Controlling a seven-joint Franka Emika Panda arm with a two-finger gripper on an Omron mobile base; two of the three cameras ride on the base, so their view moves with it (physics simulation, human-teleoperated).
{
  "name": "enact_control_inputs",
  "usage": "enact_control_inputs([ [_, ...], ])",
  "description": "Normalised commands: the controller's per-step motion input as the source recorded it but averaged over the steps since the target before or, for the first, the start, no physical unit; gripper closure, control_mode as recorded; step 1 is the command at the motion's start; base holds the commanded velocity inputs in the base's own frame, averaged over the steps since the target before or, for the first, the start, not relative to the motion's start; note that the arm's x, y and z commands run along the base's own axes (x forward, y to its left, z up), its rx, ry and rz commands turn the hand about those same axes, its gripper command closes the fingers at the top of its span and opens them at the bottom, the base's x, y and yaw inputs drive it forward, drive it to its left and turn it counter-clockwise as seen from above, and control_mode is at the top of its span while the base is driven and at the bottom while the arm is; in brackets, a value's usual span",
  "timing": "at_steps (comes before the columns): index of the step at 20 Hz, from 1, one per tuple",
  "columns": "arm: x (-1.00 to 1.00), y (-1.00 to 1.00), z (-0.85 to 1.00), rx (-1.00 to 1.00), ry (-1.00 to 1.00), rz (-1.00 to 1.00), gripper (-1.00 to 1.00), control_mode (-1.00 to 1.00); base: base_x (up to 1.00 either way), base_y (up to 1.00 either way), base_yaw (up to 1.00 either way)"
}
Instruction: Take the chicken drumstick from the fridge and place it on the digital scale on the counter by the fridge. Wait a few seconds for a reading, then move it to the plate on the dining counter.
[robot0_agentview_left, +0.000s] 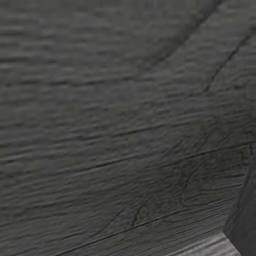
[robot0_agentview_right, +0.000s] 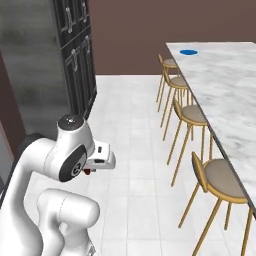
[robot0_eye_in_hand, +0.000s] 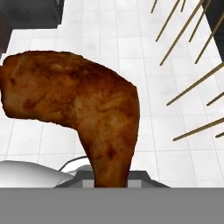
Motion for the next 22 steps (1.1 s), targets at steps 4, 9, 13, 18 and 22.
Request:
enact_control_inputs([
  [4, 0.00, 0.00, 0.00, 0.00, 0.00, 0.00, 1.00, 1.00, 1.00, -0.38, 0.32],
  [9, 0.00, 0.00, 0.00, 0.00, 0.00, 0.00, 1.00, 1.00, 1.00, -0.69, 0.34],
  [13, 0.00, 0.00, 0.00, 0.00, 0.00, 0.00, 1.00, 1.00, 1.00, -0.34, 0.06],
  [18, 0.00, 0.00, 0.00, 0.00, 0.00, 0.00, 1.00, 1.00, 1.00, 0.01, 0.00],
  [22, 0.00, 0.00, 0.00, 0.00, 0.00, 0.00, 1.00, 1.00, 1.00, 0.20, -0.03],
])
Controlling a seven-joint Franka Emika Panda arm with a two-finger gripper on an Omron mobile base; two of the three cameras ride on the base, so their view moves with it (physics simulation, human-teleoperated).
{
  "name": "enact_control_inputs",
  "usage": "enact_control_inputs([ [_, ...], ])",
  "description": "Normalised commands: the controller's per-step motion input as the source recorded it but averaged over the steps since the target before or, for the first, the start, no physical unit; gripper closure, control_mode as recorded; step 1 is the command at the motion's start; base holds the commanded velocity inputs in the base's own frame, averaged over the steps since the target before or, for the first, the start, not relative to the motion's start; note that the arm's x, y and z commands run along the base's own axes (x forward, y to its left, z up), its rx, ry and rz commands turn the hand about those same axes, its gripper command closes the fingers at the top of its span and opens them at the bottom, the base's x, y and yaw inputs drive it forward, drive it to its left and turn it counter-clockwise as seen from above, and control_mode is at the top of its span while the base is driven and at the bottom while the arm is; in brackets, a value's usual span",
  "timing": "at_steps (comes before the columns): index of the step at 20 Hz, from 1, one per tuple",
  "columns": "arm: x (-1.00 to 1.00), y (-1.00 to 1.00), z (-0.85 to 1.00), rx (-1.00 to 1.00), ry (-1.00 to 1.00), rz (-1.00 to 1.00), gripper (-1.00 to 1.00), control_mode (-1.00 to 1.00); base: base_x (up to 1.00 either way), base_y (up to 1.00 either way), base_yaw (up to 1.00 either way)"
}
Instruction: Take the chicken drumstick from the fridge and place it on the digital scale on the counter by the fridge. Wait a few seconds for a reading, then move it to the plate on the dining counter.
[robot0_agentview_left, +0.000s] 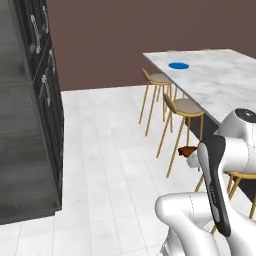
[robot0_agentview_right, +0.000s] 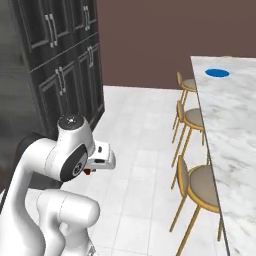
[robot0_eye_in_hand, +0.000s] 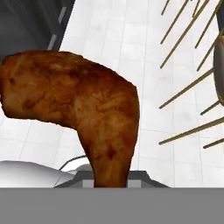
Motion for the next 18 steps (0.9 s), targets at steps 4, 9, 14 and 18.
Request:
enact_control_inputs([
  [4, 0.00, 0.00, 0.00, 0.00, 0.00, 0.00, 1.00, 1.00, 1.00, 0.14, -0.02],
  [9, 0.00, 0.00, 0.00, 0.00, 0.00, 0.00, 1.00, 1.00, 1.00, 0.13, -0.01],
  [14, 0.00, 0.00, 0.00, 0.00, 0.00, 0.00, 1.00, 1.00, 1.00, 0.16, -0.01],
  [18, 0.00, 0.00, 0.00, 0.00, 0.00, 0.00, 1.00, 1.00, 1.00, 0.23, -0.02],
])
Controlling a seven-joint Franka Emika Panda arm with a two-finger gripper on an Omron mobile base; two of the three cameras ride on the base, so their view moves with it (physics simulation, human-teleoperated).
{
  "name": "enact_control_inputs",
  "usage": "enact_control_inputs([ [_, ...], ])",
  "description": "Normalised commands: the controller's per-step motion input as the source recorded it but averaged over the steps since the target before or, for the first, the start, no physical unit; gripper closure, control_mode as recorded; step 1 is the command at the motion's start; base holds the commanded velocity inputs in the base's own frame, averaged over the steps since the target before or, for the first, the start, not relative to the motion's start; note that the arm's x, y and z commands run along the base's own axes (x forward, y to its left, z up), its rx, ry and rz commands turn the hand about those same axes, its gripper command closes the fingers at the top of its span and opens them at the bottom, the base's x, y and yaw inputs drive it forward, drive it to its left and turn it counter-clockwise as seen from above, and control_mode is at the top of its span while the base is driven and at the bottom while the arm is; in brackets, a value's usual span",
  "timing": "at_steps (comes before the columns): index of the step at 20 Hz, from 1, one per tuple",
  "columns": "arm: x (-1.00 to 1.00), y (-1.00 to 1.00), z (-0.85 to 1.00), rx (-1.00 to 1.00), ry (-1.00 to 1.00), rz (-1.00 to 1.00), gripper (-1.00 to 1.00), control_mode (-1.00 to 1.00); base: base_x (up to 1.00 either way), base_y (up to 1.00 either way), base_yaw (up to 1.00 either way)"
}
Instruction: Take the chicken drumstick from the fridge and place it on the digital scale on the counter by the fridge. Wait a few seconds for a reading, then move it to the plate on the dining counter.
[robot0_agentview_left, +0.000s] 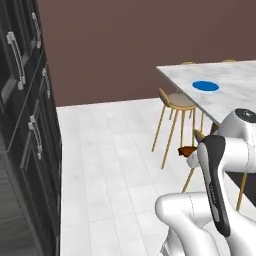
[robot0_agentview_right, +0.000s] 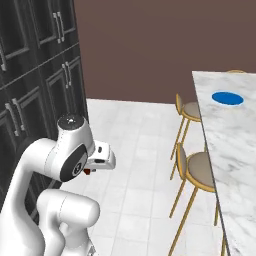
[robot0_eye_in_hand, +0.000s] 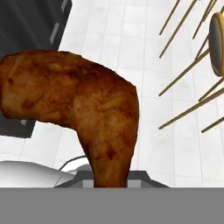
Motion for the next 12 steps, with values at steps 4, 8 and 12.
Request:
enact_control_inputs([
  [4, 0.00, 0.00, 0.00, 0.00, 0.00, 0.00, 1.00, 1.00, 1.00, 0.26, -0.04],
  [8, 0.00, 0.00, 0.00, 0.00, 0.00, 0.00, 1.00, 1.00, 1.00, 0.29, -0.05],
  [12, 0.00, 0.00, 0.00, 0.00, 0.00, 0.00, 1.00, 1.00, 1.00, 0.54, -0.15],
])
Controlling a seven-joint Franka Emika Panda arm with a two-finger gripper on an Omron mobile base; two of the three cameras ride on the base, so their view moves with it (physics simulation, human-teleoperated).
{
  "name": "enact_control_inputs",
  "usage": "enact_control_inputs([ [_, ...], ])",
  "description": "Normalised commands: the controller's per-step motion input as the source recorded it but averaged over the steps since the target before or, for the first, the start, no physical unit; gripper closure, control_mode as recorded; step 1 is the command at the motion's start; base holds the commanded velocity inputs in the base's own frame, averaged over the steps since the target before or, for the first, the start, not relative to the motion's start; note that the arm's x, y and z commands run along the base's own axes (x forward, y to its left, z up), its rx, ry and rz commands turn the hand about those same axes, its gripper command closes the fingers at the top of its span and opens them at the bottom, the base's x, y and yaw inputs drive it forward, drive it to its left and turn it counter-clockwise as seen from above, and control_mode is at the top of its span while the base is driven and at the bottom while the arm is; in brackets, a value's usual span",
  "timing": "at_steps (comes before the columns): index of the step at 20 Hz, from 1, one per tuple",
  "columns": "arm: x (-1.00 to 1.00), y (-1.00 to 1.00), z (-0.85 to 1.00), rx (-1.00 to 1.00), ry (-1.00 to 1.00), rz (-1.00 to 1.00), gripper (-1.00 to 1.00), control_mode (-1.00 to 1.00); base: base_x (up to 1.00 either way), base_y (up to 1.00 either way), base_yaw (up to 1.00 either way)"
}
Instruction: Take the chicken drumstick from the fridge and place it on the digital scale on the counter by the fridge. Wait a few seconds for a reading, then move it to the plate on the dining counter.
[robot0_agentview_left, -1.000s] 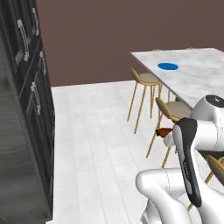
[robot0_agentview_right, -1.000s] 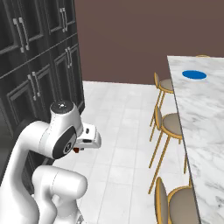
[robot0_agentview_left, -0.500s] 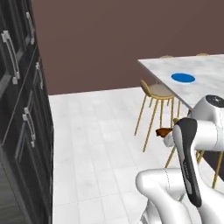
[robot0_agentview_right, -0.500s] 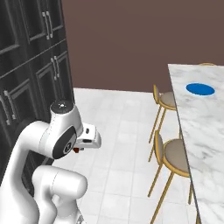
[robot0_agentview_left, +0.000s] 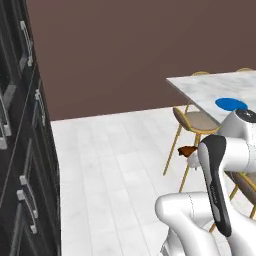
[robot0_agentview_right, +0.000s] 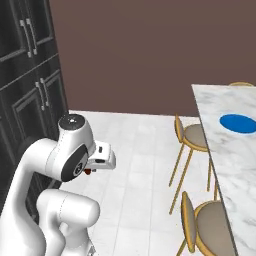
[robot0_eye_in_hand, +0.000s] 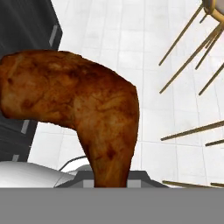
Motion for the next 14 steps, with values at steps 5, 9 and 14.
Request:
enact_control_inputs([
  [5, 0.00, 0.00, 0.00, 0.00, 0.00, 0.00, 1.00, 1.00, 1.00, 0.74, -0.25],
  [9, 0.00, 0.00, 0.00, 0.00, 0.00, 0.00, 1.00, 1.00, 1.00, 0.66, -0.36],
  [14, 0.00, 0.00, 0.00, 0.00, 0.00, 0.00, 1.00, 1.00, 1.00, 0.51, -0.57],
])
